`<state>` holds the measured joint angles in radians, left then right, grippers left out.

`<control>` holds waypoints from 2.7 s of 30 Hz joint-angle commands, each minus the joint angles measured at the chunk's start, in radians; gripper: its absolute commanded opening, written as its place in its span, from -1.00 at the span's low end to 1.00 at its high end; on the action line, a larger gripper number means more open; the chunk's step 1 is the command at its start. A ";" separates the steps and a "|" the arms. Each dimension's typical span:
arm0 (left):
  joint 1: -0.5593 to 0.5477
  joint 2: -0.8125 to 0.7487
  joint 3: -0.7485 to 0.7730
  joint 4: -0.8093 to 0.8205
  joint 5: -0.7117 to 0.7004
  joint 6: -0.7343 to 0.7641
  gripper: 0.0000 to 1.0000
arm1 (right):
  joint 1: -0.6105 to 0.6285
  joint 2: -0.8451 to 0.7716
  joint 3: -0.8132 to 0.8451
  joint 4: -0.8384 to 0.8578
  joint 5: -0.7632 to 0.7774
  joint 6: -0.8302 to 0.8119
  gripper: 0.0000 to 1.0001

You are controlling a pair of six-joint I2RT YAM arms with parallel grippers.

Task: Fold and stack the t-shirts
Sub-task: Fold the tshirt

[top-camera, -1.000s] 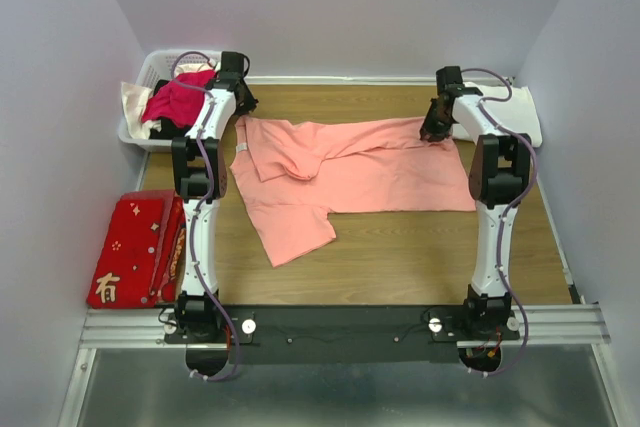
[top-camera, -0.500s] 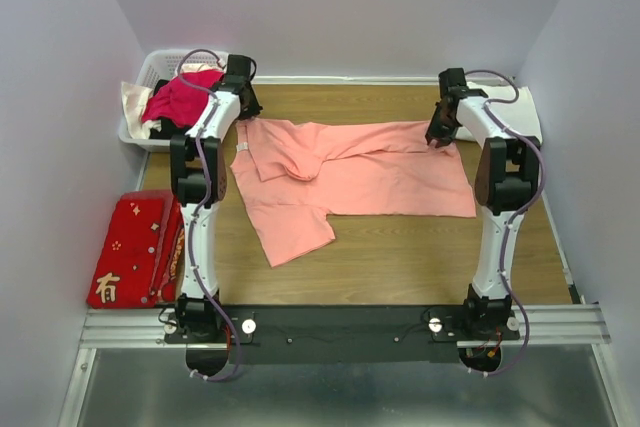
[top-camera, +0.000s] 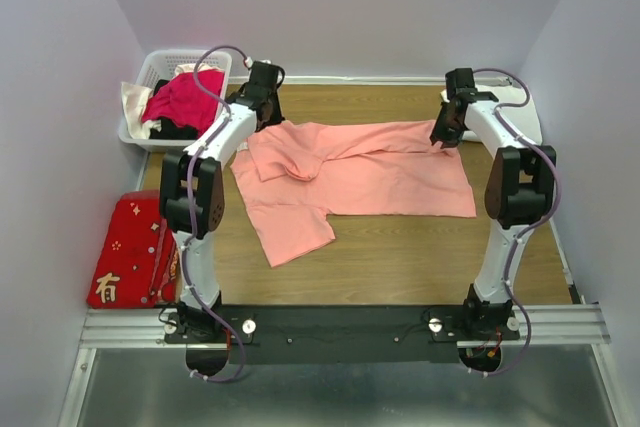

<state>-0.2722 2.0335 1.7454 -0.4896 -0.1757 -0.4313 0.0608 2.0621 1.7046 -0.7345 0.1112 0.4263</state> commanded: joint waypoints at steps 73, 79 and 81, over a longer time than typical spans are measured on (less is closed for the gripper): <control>0.031 -0.045 -0.363 -0.032 -0.025 -0.103 -1.00 | 0.008 -0.020 -0.062 0.043 -0.015 0.019 -0.24; 0.031 -0.114 -0.333 -0.084 -0.083 -0.112 -1.00 | 0.008 -0.043 -0.077 0.041 0.041 0.048 -0.24; 0.031 -0.145 -0.316 -0.105 -0.129 -0.119 -1.00 | 0.005 -0.062 -0.094 0.041 0.099 0.054 -0.24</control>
<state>-0.2436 1.9778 1.3952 -0.5213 -0.1940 -0.5358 0.0643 2.0308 1.6276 -0.7033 0.1017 0.4458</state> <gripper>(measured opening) 0.010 0.382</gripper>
